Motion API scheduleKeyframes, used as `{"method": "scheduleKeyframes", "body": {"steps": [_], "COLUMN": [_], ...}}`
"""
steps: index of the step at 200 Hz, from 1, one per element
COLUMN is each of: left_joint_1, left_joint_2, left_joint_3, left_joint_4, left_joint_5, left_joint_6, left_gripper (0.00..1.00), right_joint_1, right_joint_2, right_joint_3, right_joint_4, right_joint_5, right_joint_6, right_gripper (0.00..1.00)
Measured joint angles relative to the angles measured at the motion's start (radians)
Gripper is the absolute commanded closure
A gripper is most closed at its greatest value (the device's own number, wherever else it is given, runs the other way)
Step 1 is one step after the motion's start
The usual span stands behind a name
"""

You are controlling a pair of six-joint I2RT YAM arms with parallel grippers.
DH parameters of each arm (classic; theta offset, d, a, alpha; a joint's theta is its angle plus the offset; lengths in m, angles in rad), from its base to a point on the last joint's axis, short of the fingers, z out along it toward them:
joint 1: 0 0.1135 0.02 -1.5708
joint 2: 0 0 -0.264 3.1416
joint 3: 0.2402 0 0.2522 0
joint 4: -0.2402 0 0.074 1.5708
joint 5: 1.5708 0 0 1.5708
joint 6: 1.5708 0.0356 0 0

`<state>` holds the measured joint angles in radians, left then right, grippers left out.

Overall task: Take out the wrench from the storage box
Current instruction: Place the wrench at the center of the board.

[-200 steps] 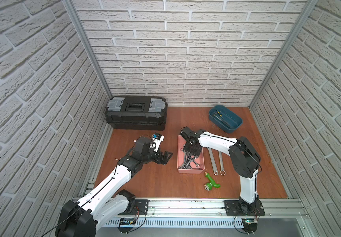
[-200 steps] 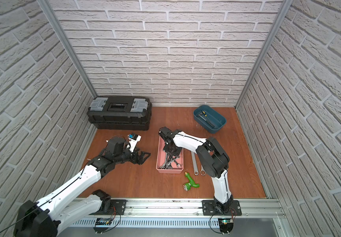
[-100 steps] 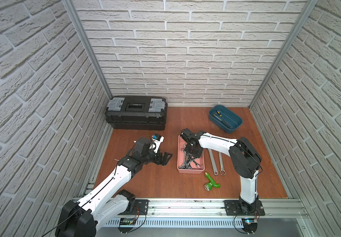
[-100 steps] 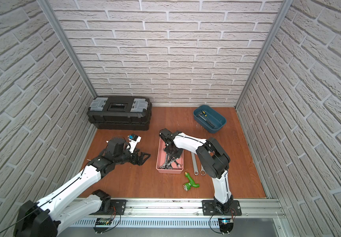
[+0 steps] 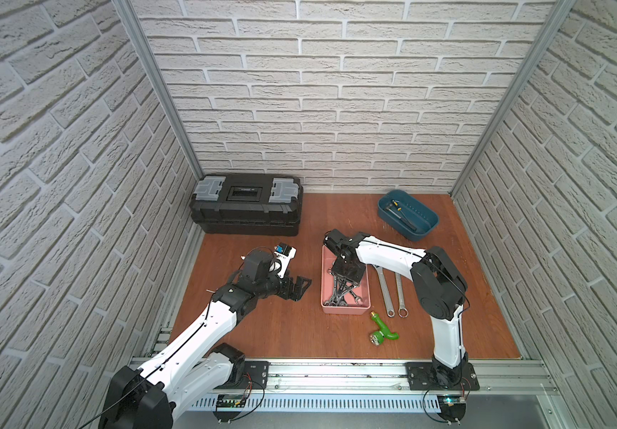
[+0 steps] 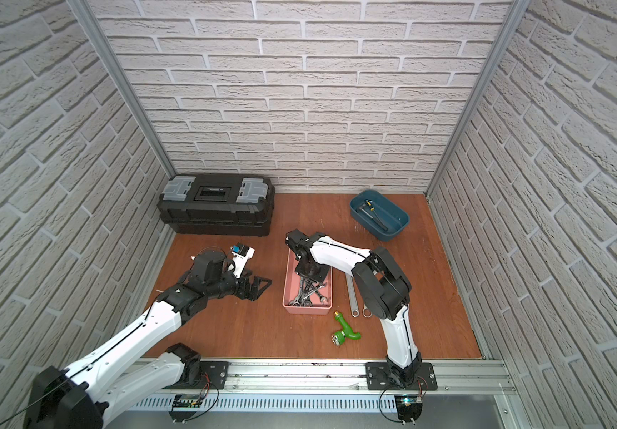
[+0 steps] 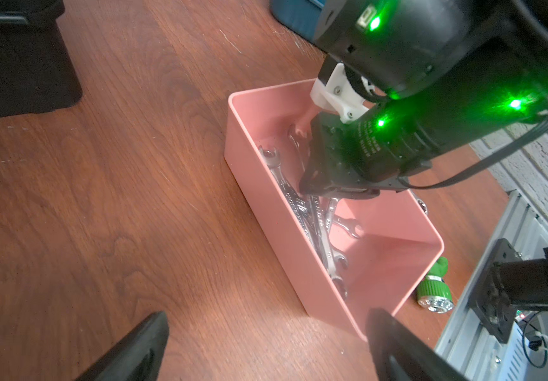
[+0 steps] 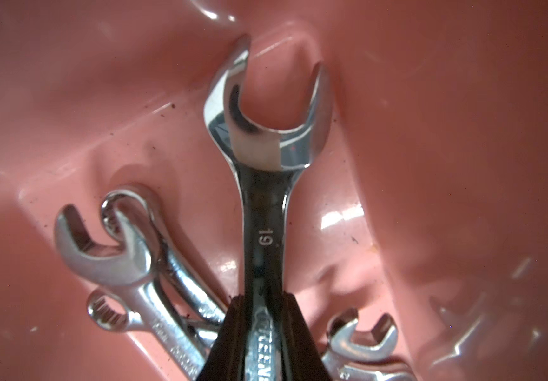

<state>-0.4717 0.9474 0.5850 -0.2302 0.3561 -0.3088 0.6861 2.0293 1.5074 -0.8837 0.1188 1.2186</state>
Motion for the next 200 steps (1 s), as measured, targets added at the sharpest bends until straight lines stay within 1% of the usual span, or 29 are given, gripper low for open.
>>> {"method": "scheduleKeyframes", "body": {"steps": [38, 82, 119, 157, 200], "left_joint_1": [0.000, 0.000, 0.000, 0.000, 0.000], "left_joint_2": [0.007, 0.007, 0.007, 0.008, 0.013], "left_joint_3": [0.000, 0.000, 0.000, 0.001, 0.006], "left_joint_4": [0.002, 0.002, 0.002, 0.006, 0.011], "left_joint_5": [0.000, 0.000, -0.001, -0.001, 0.000], "left_joint_6": [0.000, 0.000, -0.002, -0.002, -0.008], "left_gripper": [0.02, 0.02, 0.02, 0.02, 0.02], "right_joint_1": [0.020, 0.025, 0.022, -0.021, -0.152], "right_joint_2": [-0.035, -0.155, -0.244, -0.330, -0.434], "right_joint_3": [0.026, 0.053, 0.071, 0.031, -0.064], "right_joint_4": [-0.027, -0.077, -0.116, -0.148, -0.192], "right_joint_5": [0.031, 0.069, 0.094, 0.090, 0.081], "right_joint_6": [-0.016, -0.055, -0.121, -0.224, -0.376], "right_gripper": [0.98, 0.98, 0.98, 0.98, 0.98]}}
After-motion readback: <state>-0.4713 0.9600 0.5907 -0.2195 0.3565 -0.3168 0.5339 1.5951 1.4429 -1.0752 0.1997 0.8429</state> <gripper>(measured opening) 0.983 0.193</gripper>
